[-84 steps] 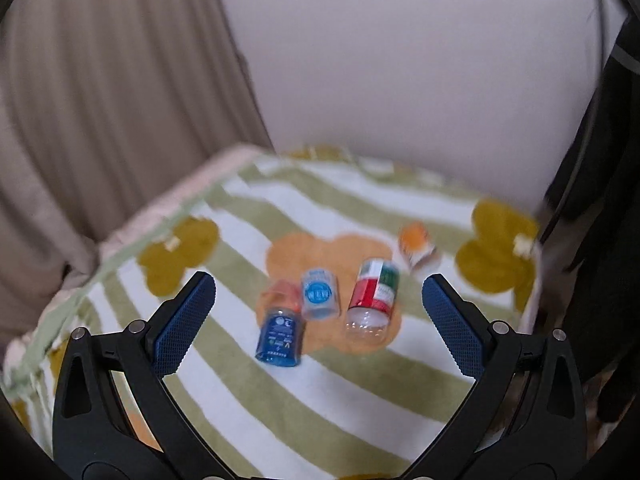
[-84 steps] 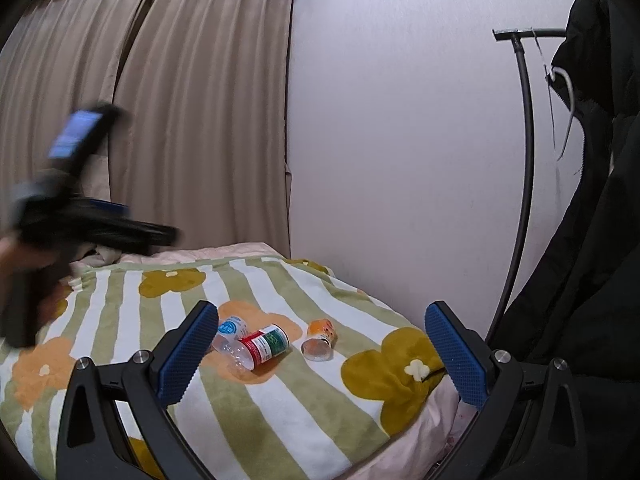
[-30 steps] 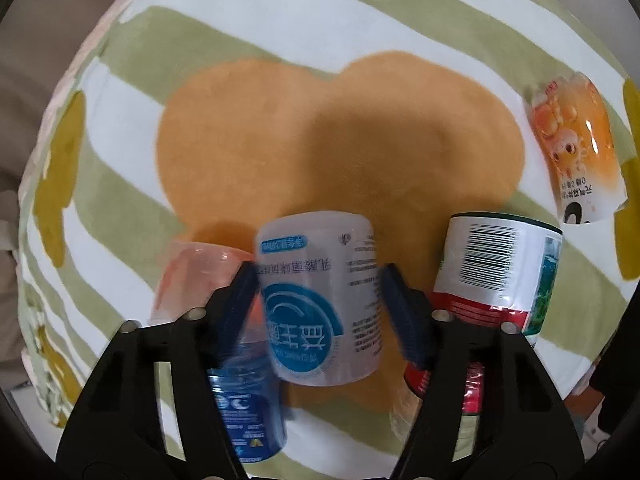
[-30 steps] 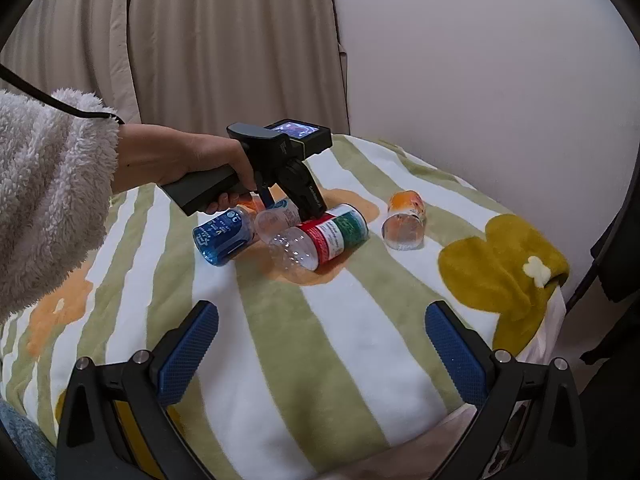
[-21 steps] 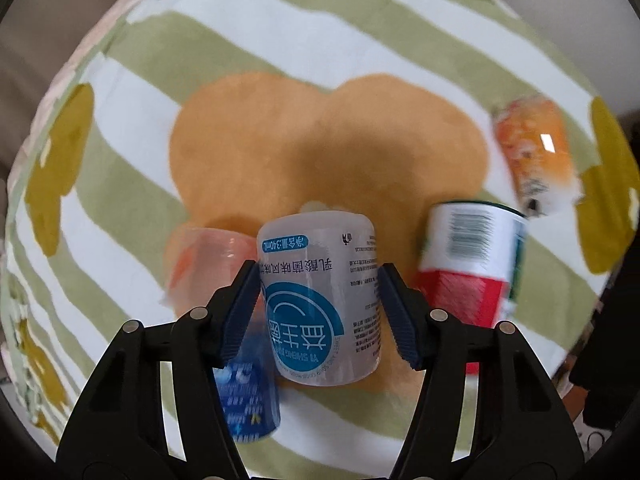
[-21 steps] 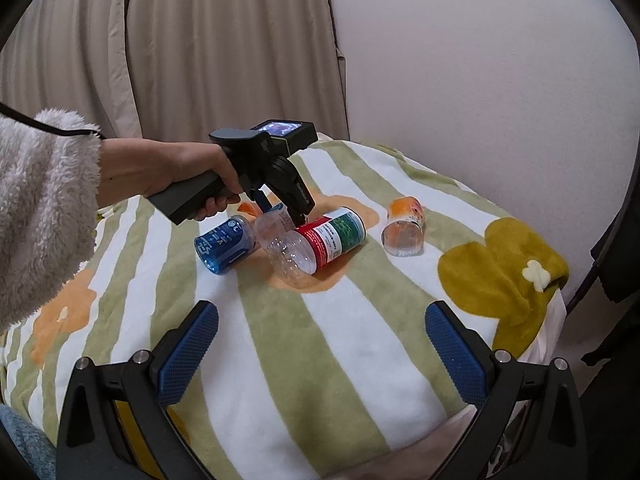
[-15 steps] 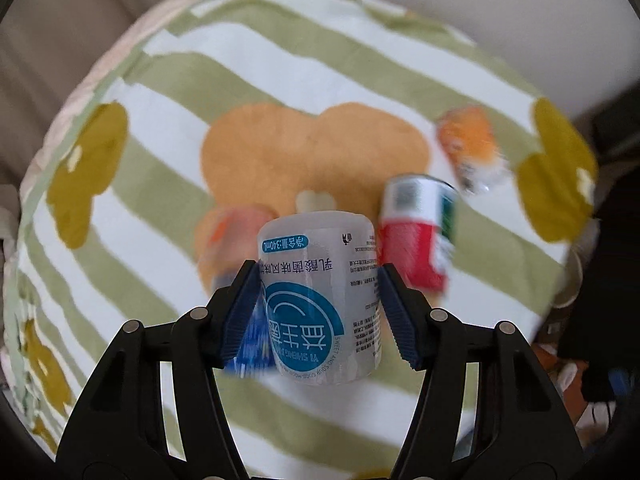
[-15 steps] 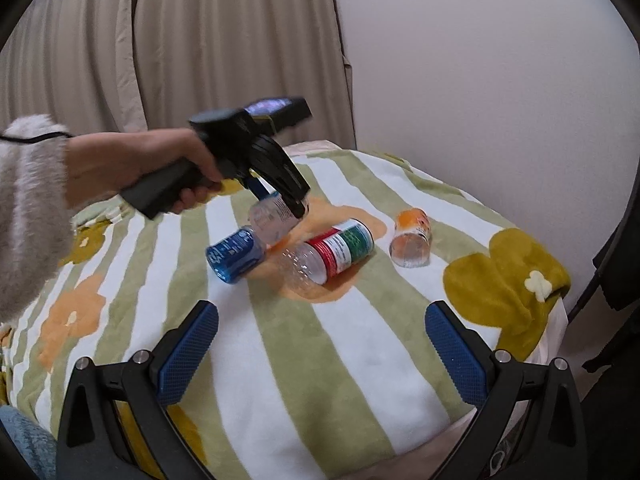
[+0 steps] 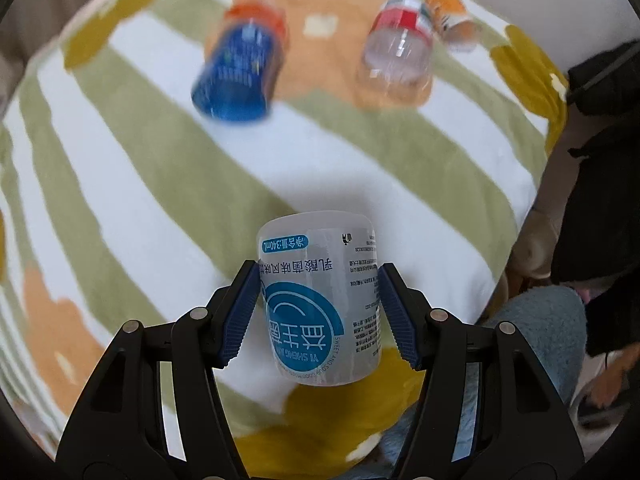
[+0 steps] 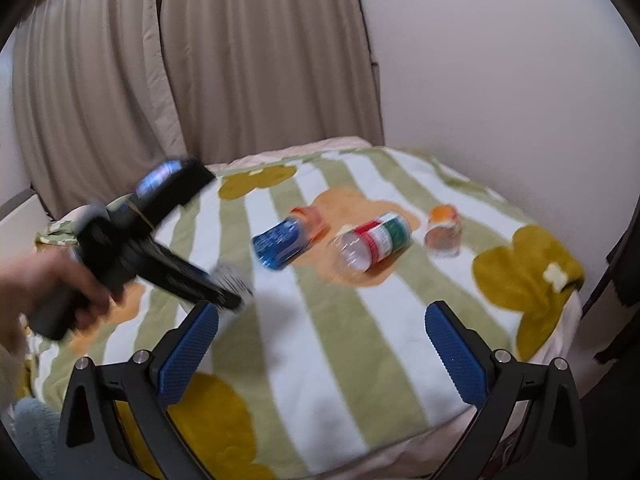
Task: Flip cup upside down
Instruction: 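Lay the white cup on its side on the bed, open left gripper, then grasp the lying white cup with the right gripper and lift it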
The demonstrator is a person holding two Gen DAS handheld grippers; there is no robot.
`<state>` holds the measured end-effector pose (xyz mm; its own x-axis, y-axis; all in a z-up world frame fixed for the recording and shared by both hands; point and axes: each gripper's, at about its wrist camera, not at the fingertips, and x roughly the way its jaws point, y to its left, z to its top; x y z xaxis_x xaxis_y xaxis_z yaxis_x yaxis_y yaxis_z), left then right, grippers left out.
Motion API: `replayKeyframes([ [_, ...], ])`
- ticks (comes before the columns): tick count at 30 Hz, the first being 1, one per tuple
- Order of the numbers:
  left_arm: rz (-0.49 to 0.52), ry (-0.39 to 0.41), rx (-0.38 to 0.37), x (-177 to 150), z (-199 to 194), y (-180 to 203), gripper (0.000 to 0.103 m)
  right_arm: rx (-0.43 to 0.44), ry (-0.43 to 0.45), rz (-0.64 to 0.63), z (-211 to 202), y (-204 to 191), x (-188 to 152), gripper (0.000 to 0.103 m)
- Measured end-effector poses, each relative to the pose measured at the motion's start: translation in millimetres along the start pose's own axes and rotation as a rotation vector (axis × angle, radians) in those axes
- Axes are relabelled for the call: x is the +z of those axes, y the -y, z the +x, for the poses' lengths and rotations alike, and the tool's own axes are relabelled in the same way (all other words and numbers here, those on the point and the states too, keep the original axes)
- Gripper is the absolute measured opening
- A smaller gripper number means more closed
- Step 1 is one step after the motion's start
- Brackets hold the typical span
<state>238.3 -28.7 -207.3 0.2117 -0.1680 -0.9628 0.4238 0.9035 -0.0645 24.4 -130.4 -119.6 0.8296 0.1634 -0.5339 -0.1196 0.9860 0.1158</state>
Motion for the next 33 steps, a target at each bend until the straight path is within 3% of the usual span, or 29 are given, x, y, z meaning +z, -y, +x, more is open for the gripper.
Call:
replayKeyframes([
  [6,-0.086,0.043,-0.033,-3.8,19.0,3.5,0.058,0.024,-0.038,0.01,0.1,-7.5,-7.8,0.103],
  [11,-0.089,0.093,-0.034,-6.9,13.0,6.2,0.059,0.025,-0.058,0.018,0.8,-7.3,-7.0,0.103],
  [14,-0.097,0.122,-0.023,-8.4,6.8,6.5,0.069,0.043,-0.068,0.032,0.7,-6.5,-5.4,0.103],
  [16,-0.103,0.148,0.015,-10.9,-1.3,5.4,0.097,0.06,-0.075,0.043,-0.3,-5.3,-1.7,0.103],
  [22,-0.04,0.256,0.097,-37.3,-39.4,6.0,0.098,0.112,-0.141,0.062,9.5,-3.5,20.3,0.103],
  [25,-0.033,0.275,0.097,-63.0,-53.6,-0.9,0.098,0.188,-0.212,0.093,27.8,-4.9,36.5,0.103],
  [29,-0.09,0.31,0.052,-97.0,-67.7,-19.8,0.098,0.248,-0.397,0.135,80.4,-16.4,49.3,0.103],
  [33,-0.136,0.373,0.055,-124.4,-78.2,-36.2,0.098,0.241,-0.589,0.173,139.6,-28.8,42.1,0.103],
])
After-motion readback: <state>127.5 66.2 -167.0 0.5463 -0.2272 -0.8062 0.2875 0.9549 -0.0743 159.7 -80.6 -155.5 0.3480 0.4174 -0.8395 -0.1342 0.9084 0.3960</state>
